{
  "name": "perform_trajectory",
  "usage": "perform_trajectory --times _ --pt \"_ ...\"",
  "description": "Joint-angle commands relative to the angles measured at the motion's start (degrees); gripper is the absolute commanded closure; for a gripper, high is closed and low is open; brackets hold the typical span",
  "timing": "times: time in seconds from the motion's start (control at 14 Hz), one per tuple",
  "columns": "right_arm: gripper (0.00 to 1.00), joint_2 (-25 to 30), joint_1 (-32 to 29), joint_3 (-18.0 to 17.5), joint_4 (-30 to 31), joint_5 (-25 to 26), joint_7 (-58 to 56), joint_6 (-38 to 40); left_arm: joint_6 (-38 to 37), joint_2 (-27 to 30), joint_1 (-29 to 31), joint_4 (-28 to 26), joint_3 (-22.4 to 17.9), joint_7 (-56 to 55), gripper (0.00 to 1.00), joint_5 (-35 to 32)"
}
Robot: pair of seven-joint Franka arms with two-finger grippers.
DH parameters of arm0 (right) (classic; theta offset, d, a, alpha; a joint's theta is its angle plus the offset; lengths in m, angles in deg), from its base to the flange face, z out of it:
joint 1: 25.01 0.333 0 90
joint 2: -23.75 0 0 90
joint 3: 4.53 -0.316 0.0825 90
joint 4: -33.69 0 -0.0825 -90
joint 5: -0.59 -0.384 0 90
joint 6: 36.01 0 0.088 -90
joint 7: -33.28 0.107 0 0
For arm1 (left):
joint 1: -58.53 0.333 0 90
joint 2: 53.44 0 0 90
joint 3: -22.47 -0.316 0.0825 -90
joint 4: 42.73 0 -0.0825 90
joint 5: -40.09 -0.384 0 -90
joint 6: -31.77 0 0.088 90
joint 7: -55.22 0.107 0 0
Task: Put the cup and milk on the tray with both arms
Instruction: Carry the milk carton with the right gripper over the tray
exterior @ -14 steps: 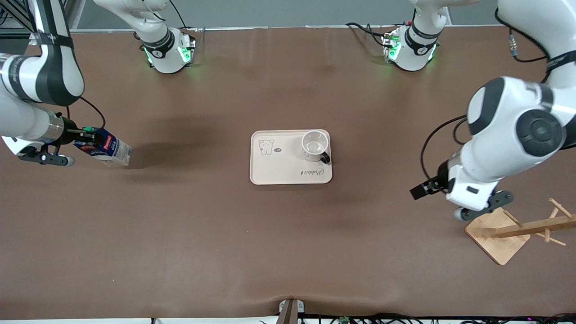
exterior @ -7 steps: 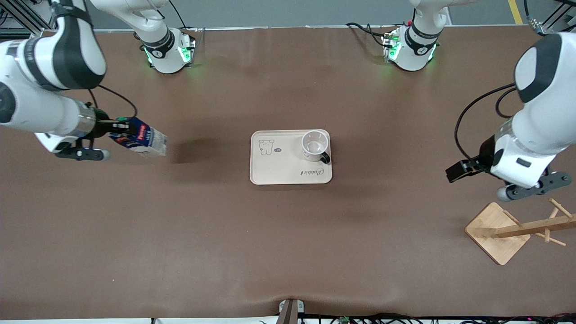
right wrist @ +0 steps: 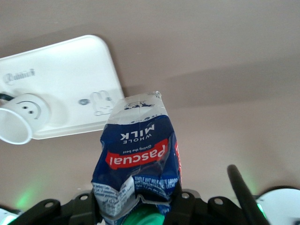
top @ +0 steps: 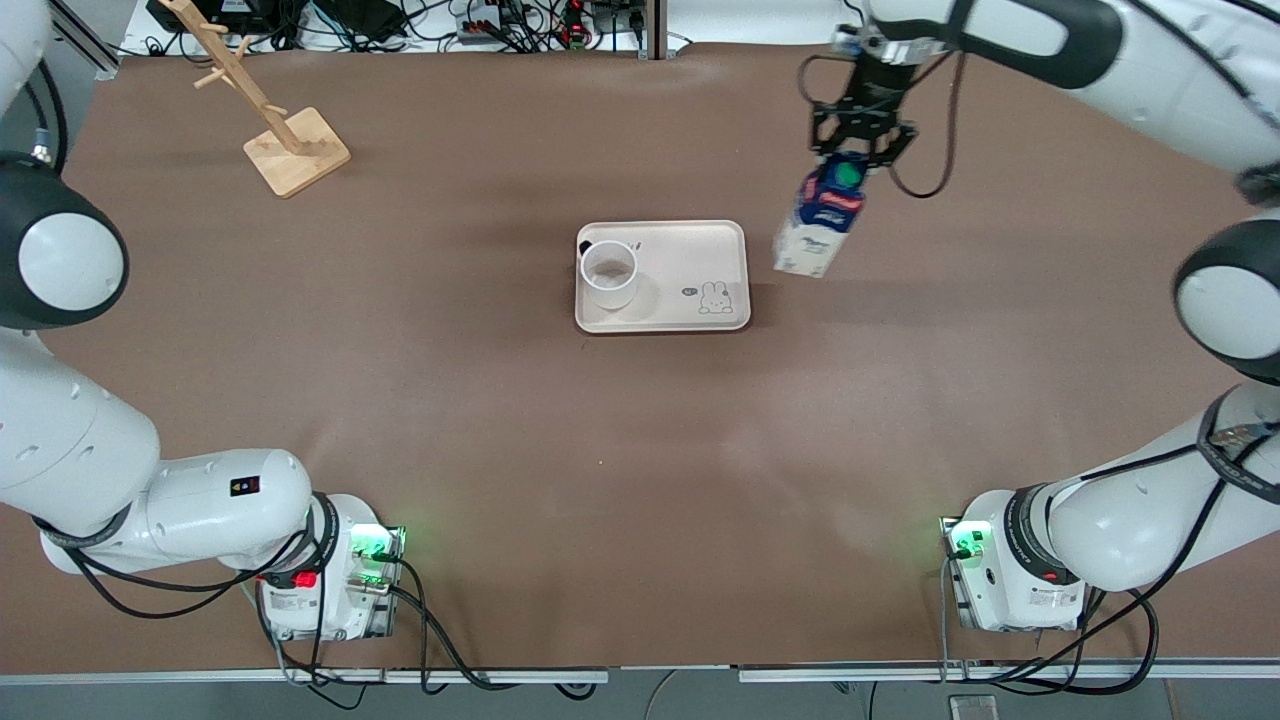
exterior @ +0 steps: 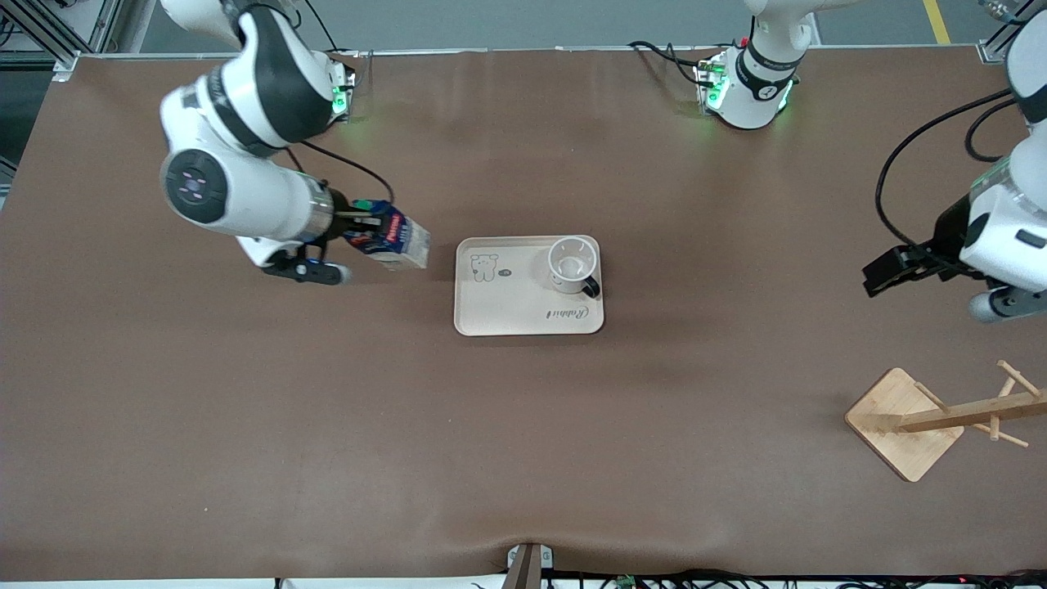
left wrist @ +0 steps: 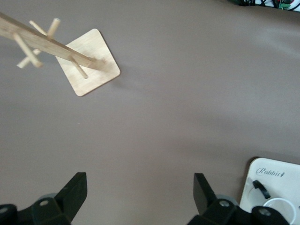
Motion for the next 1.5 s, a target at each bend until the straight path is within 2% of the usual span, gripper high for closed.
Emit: perform_trajectory --times 0.0,0.21,0.36,0.64,0.79,1.0,1.07,1.21,1.29,1.43 --pt "1.00 -6.6 4.4 0.8 -6.2 -1.9 1.7 -2.7 -3.3 3.3 1.6 -1.4 0.1 3.4 0.00 -1.0" --pt "1.00 -9.0 8.1 0.9 -6.2 -1.0 8.8 -10.0 -4.7 4.9 1.9 -1.6 0.1 3.7 0.00 -0.8" --pt "1.00 -10.6 10.2 1.0 -6.0 -0.9 9.6 -12.4 -4.9 5.8 1.8 -2.0 -0.3 5.1 0.00 -0.5" --pt "1.00 -11.7 11.1 1.0 -5.7 2.8 9.7 -13.7 -4.9 10.6 -1.2 -6.3 -6.0 8.8 0.00 1.7" --pt "1.00 -11.7 11.6 1.0 -5.3 2.9 10.4 -13.7 -4.9 13.6 -3.7 -9.2 -10.5 11.1 0.00 3.1" --pt "0.99 -12.6 12.7 1.0 -5.1 2.9 11.8 -13.7 -4.7 14.8 -5.2 -10.4 -13.7 13.5 0.00 3.2" --pt "0.83 -13.0 13.1 1.0 -5.1 2.9 12.2 -13.8 -4.7 14.7 -7.3 -9.9 -17.0 14.1 0.00 3.3" --pt "0.47 -13.4 13.5 1.0 -5.2 3.0 13.8 -14.2 -4.7 14.2 -7.5 -9.0 -17.7 15.0 0.00 3.2" --pt "0.00 -13.4 13.8 1.1 -5.2 3.4 13.8 -14.2 -4.8 13.9 -7.5 -8.5 -17.8 14.8 0.00 3.2" --pt "0.00 -13.4 13.8 1.0 -5.3 4.8 13.8 -13.7 -4.7 13.6 -7.5 -7.9 -17.8 14.8 0.00 2.5"
